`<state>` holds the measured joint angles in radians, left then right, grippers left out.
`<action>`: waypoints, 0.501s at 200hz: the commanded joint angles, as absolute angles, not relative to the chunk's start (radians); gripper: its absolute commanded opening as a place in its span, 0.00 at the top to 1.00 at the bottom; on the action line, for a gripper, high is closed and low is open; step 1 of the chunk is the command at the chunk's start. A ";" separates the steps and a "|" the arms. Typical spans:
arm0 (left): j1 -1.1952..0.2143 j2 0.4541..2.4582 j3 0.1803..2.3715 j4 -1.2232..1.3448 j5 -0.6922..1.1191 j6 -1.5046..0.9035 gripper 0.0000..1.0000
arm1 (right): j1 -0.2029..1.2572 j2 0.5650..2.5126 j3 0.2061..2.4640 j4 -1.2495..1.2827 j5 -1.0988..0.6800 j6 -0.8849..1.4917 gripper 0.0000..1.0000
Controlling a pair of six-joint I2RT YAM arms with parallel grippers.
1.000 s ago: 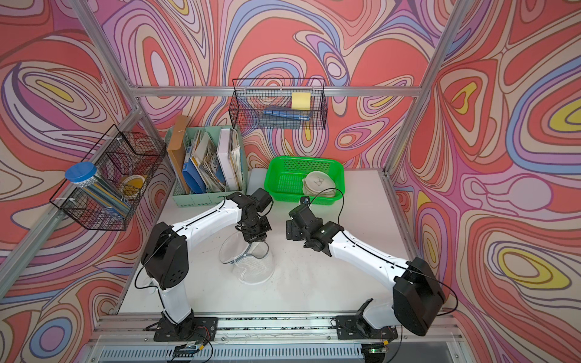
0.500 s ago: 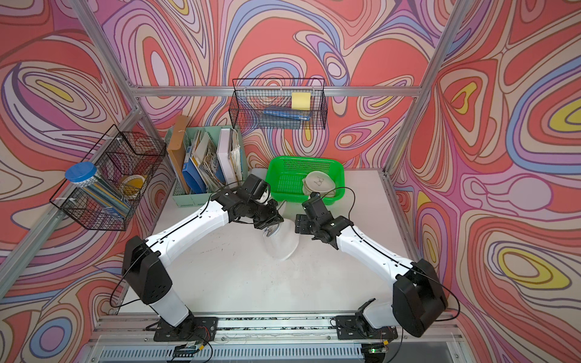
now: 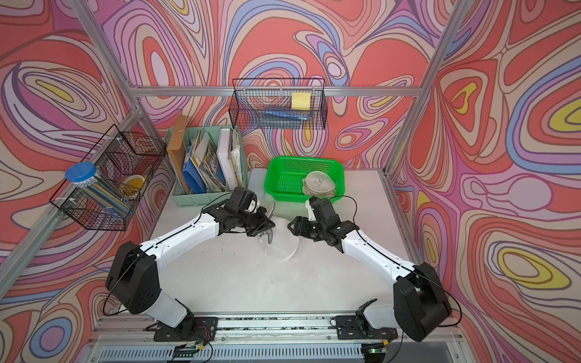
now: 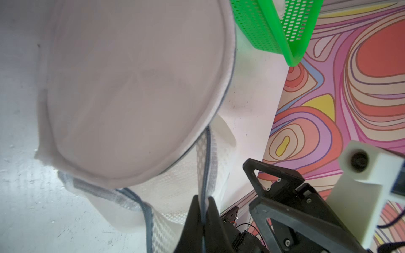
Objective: Turn the laundry bag inside out
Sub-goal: Turn over the laundry bag at the center of the board.
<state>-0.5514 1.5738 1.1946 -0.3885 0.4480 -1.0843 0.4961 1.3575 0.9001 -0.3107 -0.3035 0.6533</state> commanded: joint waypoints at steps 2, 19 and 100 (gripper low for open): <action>-0.539 1.505 1.200 -0.357 0.470 -1.044 1.00 | 0.493 1.368 0.885 -0.262 -0.345 0.684 0.33; -0.539 1.489 1.190 -0.366 0.471 -1.023 1.00 | 0.491 1.399 0.889 -0.244 -0.373 0.683 0.34; -0.539 1.483 1.200 -0.361 0.470 -1.034 1.00 | 0.486 1.505 0.825 -0.051 -0.547 0.805 0.52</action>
